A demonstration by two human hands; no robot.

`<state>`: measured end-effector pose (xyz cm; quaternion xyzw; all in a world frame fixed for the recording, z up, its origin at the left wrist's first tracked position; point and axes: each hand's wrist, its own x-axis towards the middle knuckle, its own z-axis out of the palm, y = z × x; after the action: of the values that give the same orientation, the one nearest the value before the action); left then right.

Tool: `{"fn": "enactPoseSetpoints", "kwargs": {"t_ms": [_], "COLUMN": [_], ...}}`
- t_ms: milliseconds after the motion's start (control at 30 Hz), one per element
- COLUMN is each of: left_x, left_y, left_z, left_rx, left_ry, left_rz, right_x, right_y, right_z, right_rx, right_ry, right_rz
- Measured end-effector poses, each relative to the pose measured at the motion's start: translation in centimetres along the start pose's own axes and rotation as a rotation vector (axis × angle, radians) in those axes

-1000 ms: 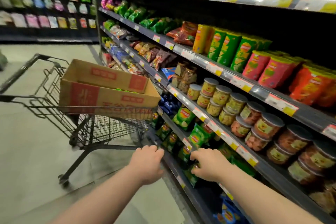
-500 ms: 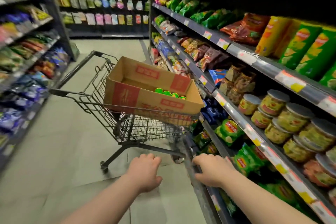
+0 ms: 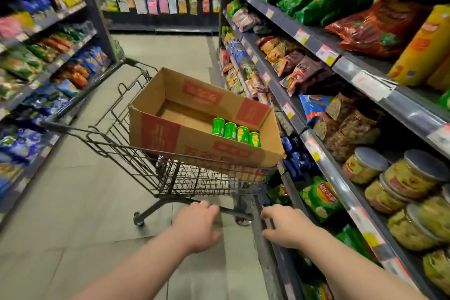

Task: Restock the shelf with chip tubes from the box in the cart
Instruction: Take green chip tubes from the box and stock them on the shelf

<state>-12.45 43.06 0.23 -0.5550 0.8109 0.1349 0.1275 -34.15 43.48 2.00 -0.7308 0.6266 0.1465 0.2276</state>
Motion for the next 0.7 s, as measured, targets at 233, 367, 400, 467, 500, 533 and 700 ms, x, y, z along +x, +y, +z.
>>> {"fn": "enactPoseSetpoints", "kwargs": {"t_ms": [233,367,400,467,500,533,700], "left_x": [4.0,7.9,9.0,11.2,12.3,13.4,18.8], "left_y": [-2.0,-3.0,-3.3,-4.2,-4.8,-5.5,-9.6], "left_z": [-1.2,-2.5,-2.9,-3.9,-4.3,-4.9,-7.7], "left_rx": [-0.028,-0.015,-0.016,-0.019,-0.018,-0.015,0.01], "left_ry": [-0.013,-0.01,-0.009,-0.005,-0.002,0.002,0.041], "left_rz": [-0.018,0.038,0.057,0.095,0.111,0.126,0.165], "right_x": [4.3,7.0,7.8,9.5,10.4,11.4,16.4], "right_y": [0.6,0.8,0.8,0.8,0.7,0.5,-0.8], "right_z": [-1.7,-3.0,-3.5,-4.3,-4.8,-5.4,-8.2], "right_rx": [0.017,0.056,0.064,0.074,0.079,0.082,0.121], "right_ry": [-0.023,-0.019,-0.015,-0.01,-0.011,-0.011,0.02], "right_rz": [-0.025,0.003,0.014,0.042,0.058,0.074,0.137]}}
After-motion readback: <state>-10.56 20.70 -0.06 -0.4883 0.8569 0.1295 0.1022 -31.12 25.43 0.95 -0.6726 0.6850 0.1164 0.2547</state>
